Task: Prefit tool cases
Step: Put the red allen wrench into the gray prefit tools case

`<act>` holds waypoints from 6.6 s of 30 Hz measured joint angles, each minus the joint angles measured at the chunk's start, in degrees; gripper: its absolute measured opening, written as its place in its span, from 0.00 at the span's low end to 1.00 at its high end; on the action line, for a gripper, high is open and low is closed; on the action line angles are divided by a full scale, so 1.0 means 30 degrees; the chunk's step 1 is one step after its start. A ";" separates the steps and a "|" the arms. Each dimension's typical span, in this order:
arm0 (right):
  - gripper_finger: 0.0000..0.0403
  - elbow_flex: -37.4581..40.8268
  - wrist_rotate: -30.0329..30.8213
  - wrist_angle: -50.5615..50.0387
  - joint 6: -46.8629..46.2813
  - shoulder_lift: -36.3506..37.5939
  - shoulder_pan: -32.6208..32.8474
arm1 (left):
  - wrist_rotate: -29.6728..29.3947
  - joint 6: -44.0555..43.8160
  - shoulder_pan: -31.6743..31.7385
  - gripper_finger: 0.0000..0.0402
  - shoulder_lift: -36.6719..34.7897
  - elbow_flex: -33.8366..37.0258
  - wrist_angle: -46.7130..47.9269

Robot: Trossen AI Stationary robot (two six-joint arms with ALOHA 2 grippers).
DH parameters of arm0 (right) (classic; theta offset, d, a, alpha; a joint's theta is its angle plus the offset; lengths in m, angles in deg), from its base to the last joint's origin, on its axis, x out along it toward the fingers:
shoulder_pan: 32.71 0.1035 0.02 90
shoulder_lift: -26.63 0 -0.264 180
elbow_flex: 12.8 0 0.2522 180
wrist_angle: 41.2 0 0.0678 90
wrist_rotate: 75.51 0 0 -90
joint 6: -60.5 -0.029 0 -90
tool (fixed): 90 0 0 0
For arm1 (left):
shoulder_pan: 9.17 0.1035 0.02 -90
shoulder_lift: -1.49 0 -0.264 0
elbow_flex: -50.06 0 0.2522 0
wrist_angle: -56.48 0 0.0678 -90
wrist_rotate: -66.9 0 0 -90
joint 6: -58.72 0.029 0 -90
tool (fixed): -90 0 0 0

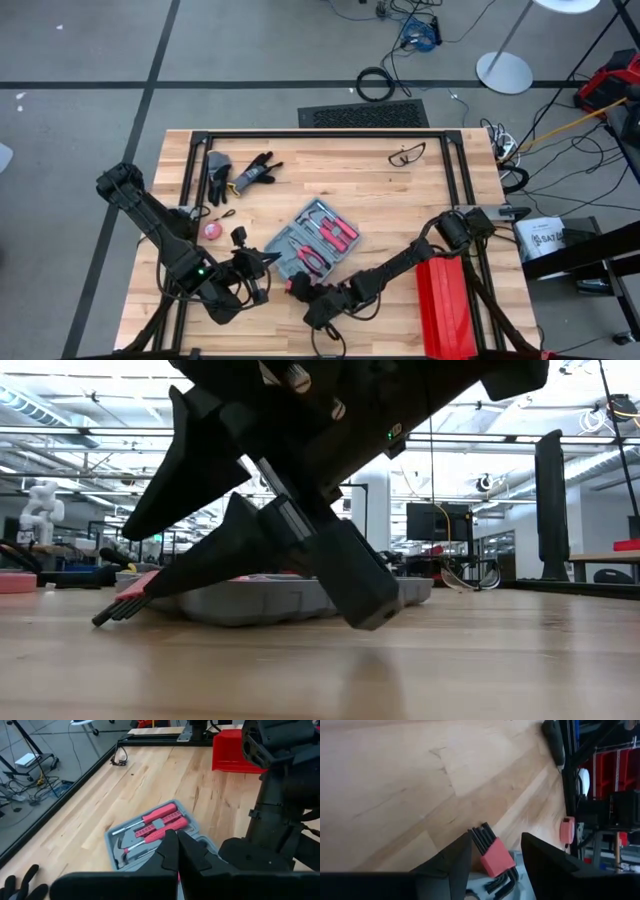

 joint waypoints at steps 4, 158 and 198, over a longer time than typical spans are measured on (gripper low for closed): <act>0.41 -0.0004 0.0294 -0.0129 -0.0151 -0.0015 0.0064 | -0.0068 0.0015 0.0000 0.00 0.0000 0.0000 -0.0031; 0.18 1.1901 -0.7570 -0.1517 -2.1299 0.8829 -0.6961 | 1.0771 -0.7190 0.4404 0.32 0.7657 1.0047 -2.4370; 0.17 1.1952 -0.5934 -0.1288 -2.9070 0.8714 -0.5725 | 0.2799 -1.2478 0.3097 0.05 0.5428 1.0047 -2.2510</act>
